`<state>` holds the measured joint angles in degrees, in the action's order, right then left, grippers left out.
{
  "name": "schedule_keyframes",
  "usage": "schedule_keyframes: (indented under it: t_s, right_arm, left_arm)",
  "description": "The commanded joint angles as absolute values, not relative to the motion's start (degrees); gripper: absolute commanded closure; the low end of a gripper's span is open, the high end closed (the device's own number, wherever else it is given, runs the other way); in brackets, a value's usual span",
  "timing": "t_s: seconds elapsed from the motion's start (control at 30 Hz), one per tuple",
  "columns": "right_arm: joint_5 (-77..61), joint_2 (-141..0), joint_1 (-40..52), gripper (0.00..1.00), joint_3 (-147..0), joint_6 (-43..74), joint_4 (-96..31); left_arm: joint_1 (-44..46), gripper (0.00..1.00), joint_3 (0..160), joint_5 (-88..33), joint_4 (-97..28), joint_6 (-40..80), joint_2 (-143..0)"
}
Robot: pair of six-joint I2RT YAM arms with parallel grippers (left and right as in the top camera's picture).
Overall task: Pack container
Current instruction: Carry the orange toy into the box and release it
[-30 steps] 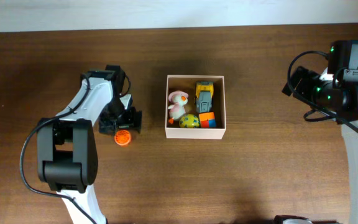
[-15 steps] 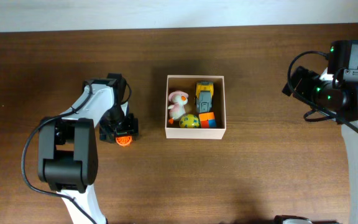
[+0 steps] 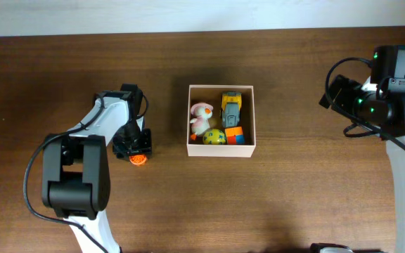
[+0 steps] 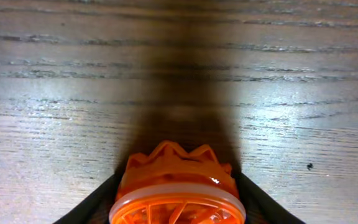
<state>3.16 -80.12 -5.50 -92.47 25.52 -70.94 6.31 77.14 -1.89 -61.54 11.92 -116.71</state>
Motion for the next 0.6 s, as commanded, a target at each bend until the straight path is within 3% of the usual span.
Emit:
schedule_keyframes:
  t_s: [0.0,0.3,0.57]
  right_arm:
    - [3.66,-80.23,-5.76,0.01,-92.92,25.56,-70.98]
    - [3.66,-80.23,-5.76,0.01,-92.92,25.56,-70.98]
    - [3.66,-80.23,-5.76,0.01,-92.92,25.56,-70.98]
  left_arm:
    - [6.39,0.55,81.91,-2.11,-65.12,12.12,-116.9]
    - [11.53,0.55,107.83,-4.8,-79.13,11.97,-113.58]
    - [24.84,0.54,116.99,-3.92,-71.05,11.99,-113.95]
